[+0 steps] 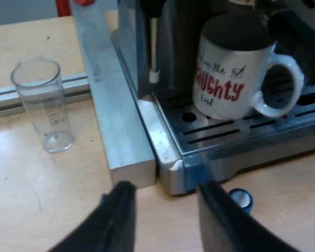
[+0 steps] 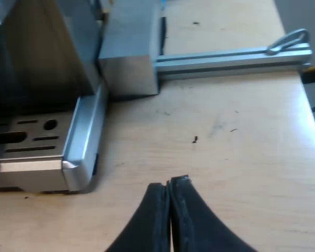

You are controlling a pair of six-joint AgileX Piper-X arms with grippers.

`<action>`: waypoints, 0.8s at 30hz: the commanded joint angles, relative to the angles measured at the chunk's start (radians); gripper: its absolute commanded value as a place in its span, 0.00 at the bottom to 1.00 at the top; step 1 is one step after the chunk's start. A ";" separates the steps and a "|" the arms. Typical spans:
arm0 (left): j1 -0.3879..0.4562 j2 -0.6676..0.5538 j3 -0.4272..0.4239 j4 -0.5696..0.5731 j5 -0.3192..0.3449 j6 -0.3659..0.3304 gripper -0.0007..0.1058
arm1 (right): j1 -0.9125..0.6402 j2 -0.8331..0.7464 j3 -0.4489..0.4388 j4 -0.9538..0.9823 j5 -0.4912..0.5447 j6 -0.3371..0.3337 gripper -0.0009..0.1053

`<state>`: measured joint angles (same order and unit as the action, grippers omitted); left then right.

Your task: Remove mug from coffee machine

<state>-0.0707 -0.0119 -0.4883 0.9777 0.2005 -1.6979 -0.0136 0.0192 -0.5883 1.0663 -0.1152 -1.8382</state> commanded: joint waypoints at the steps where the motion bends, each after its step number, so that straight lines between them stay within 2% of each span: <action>1: -0.004 -0.113 -0.013 -0.024 0.087 -0.021 0.56 | 0.002 0.067 -0.043 -0.015 -0.067 -0.008 0.02; 4: -0.004 -0.113 -0.013 -0.042 0.088 -0.047 0.58 | 0.030 0.115 -0.066 -0.015 -0.090 -0.025 0.14; 5: -0.004 -0.113 -0.013 -0.052 0.094 -0.057 0.58 | 0.047 0.135 -0.077 -0.015 -0.090 -0.036 0.26; 6: -0.004 -0.113 -0.013 -0.059 0.098 -0.060 0.58 | 0.056 0.141 -0.080 -0.015 -0.090 -0.039 0.30; 8: -0.004 -0.108 -0.013 -0.080 0.120 -0.080 0.58 | 0.084 0.174 -0.096 -0.018 -0.090 -0.053 0.48; 11: -0.007 -0.090 -0.013 -0.101 0.147 -0.086 0.58 | 0.117 0.213 -0.113 -0.031 -0.090 -0.053 0.58; 15: -0.050 -0.052 -0.013 -0.146 0.150 -0.095 0.58 | 0.147 0.253 -0.130 -0.063 -0.092 -0.071 0.58; 17: -0.097 -0.020 -0.013 -0.176 0.150 -0.087 0.58 | 0.164 0.280 -0.138 -0.076 -0.103 -0.074 0.58; 21: -0.154 0.024 -0.001 -0.198 0.150 -0.026 0.58 | 0.200 0.317 -0.142 -0.076 -0.158 -0.079 0.58; 24: -0.212 0.055 0.022 -0.232 0.150 0.002 0.58 | 0.264 0.355 -0.142 -0.080 -0.183 -0.144 0.58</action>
<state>-0.2709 0.0380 -0.4749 0.7748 0.3442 -1.7022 0.2317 0.3657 -0.7169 1.0016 -0.2824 -1.9415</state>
